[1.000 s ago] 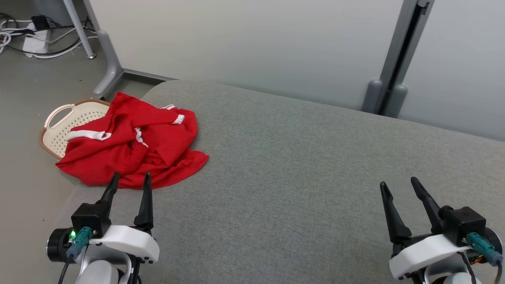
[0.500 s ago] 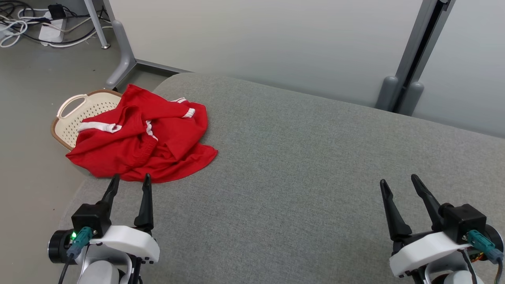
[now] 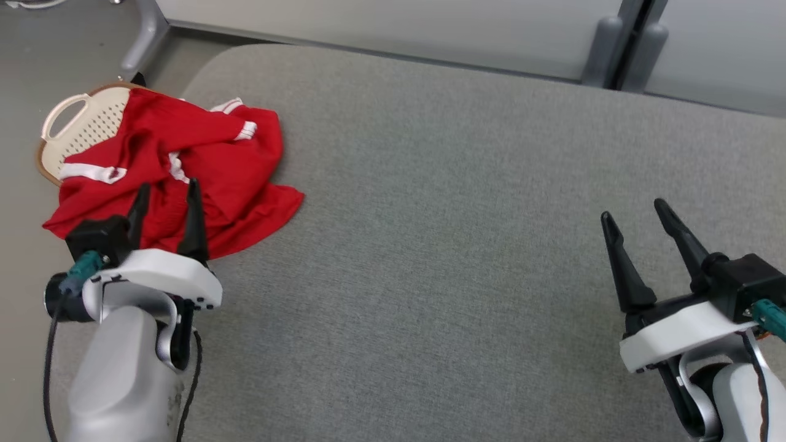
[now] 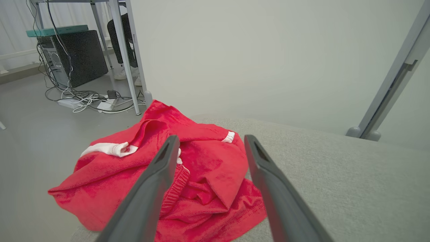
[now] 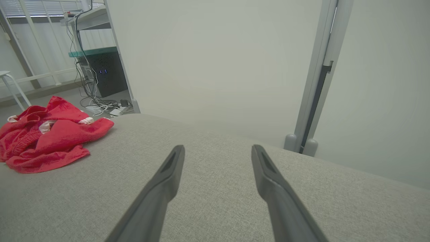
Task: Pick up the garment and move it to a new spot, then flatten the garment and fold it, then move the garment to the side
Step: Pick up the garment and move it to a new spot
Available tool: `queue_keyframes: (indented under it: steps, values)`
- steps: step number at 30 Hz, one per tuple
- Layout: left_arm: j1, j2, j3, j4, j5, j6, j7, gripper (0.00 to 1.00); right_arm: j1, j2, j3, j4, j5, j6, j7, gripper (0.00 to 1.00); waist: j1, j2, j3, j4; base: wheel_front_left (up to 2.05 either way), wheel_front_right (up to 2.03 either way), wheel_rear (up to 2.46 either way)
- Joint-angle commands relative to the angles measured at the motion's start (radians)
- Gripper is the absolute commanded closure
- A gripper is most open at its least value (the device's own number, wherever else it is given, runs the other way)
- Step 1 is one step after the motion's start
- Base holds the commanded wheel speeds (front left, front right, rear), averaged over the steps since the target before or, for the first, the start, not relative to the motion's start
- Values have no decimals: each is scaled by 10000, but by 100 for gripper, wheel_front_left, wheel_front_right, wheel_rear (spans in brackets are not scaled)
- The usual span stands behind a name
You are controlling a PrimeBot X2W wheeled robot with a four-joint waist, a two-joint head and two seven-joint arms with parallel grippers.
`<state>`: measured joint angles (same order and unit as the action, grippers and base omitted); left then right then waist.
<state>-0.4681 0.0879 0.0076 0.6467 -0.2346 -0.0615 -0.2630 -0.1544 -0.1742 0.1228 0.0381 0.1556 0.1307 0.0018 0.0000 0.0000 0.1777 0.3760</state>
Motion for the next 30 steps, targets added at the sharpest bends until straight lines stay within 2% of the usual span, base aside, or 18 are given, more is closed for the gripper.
queue_keyframes:
  steps: [1,8,11,16,17,18,19,22,30]
  values:
    - [-474,111,104,296,-79,20,20,0,-239,-131,12,-131,-34,1,114,0,0,0,1087,-493,0,0,0]
    - [-2578,800,665,2753,-610,-64,4,0,-1048,-603,138,-645,-99,1,391,0,0,0,2709,-1019,0,0,0]
    - [-3383,1151,1006,4028,-912,41,5,0,-1360,-727,221,-744,-125,1,482,0,0,0,3219,-1170,0,0,0]
    - [-3968,1441,1410,4997,-1298,163,-9,0,-1549,-812,181,-789,-137,1,516,0,0,0,3528,-1175,0,0,0]
    - [-4050,1470,1443,5123,-1349,124,-14,31,-1580,-824,174,-773,-130,1,495,0,0,0,3551,-1168,0,0,0]
    - [-4102,1532,1486,5153,-1368,123,-22,75,-1592,-832,163,-745,-118,1,480,0,0,0,3554,-1155,0,0,0]
    - [-4144,1611,1554,5081,-1400,160,-28,100,-1589,-827,145,-727,-96,1,468,0,0,0,3552,-1139,0,0,0]
    - [-3835,1711,1805,4366,-1375,240,-24,100,-1553,-765,86,-640,-41,1,412,0,0,0,3415,-1072,0,0,0]
    - [-2395,1500,2367,1655,-680,288,-10,100,-1185,-484,-77,-283,65,1,129,0,0,0,2448,-928,0,0,0]
